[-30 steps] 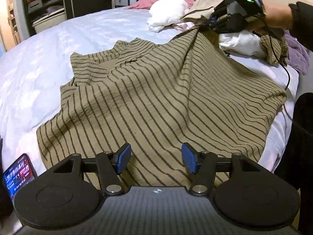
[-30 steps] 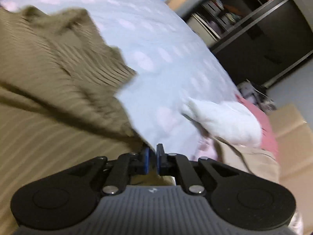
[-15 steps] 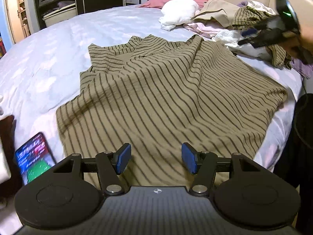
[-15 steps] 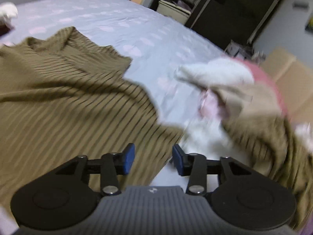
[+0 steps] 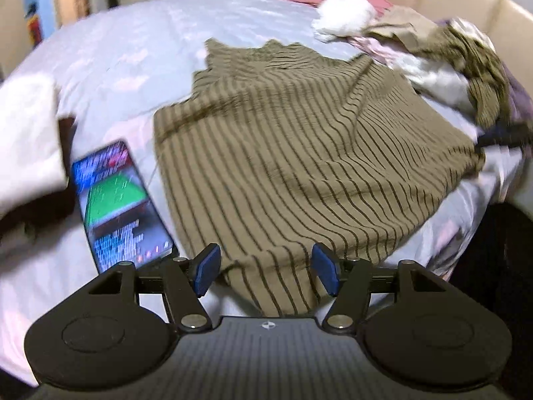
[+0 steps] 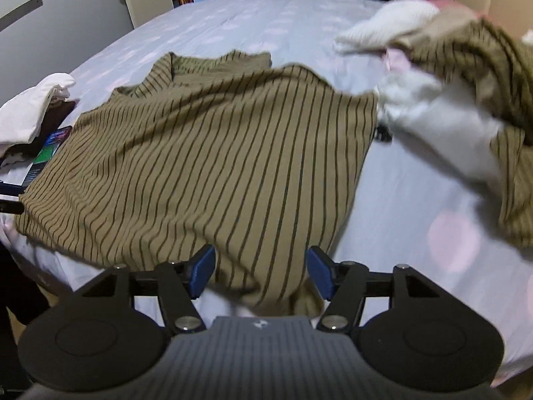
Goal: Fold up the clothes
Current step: 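Grasp the shirt hem with the left gripper while the right gripper grasps the hem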
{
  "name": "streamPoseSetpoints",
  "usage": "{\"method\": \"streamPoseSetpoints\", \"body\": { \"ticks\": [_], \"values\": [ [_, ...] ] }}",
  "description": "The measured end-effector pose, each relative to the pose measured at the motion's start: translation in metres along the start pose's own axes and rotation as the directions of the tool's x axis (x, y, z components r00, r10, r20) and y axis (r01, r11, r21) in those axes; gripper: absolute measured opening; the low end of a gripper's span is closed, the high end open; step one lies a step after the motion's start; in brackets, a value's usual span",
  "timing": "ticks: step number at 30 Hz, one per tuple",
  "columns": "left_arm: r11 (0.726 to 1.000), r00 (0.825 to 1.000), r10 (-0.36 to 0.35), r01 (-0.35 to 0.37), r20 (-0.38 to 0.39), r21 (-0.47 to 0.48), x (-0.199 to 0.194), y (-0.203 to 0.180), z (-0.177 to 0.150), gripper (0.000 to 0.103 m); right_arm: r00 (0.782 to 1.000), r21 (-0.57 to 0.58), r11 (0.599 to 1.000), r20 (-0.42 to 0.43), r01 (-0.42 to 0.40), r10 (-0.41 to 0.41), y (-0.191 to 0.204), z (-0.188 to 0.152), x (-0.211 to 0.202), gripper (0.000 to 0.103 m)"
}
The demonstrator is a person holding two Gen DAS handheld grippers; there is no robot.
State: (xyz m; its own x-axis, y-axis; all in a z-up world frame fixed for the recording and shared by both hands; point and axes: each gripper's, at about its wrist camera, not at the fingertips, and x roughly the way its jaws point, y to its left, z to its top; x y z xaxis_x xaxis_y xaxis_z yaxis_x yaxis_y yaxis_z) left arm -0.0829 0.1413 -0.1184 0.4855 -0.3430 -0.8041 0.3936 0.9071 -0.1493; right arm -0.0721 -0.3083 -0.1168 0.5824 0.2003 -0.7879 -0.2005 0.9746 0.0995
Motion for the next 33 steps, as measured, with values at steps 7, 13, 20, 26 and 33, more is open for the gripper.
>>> {"method": "streamPoseSetpoints", "body": {
  "ticks": [7, 13, 20, 26, 33],
  "values": [
    [0.995, 0.998, -0.027, 0.021, -0.053, -0.097, 0.003, 0.008, -0.009, 0.061, 0.999, 0.075, 0.997, -0.031, -0.019, 0.021, -0.005, -0.004, 0.011, 0.064],
    [0.990, 0.997, -0.049, 0.040, -0.068, -0.137, 0.013, 0.011, -0.016, 0.063, 0.997, 0.138, 0.990, -0.054, -0.043, 0.051, -0.008, -0.004, 0.018, 0.028],
    [0.983, 0.990, -0.137, 0.141, 0.038, -0.120, -0.009, 0.021, -0.004, 0.003, 0.992, 0.002, 0.992, 0.004, -0.123, 0.123, -0.004, 0.004, -0.022, 0.007],
    [0.985, 0.988, -0.154, 0.152, -0.013, -0.085, -0.033, 0.030, -0.013, 0.003, 0.979, -0.066, 0.980, -0.086, -0.188, 0.183, 0.007, -0.014, -0.040, 0.006],
    [0.994, 0.970, -0.108, 0.102, -0.219, -0.040, -0.001, 0.020, -0.026, 0.018, 0.969, -0.029, 0.995, -0.233, -0.090, 0.081, 0.006, -0.036, -0.008, 0.028]
  ]
}}
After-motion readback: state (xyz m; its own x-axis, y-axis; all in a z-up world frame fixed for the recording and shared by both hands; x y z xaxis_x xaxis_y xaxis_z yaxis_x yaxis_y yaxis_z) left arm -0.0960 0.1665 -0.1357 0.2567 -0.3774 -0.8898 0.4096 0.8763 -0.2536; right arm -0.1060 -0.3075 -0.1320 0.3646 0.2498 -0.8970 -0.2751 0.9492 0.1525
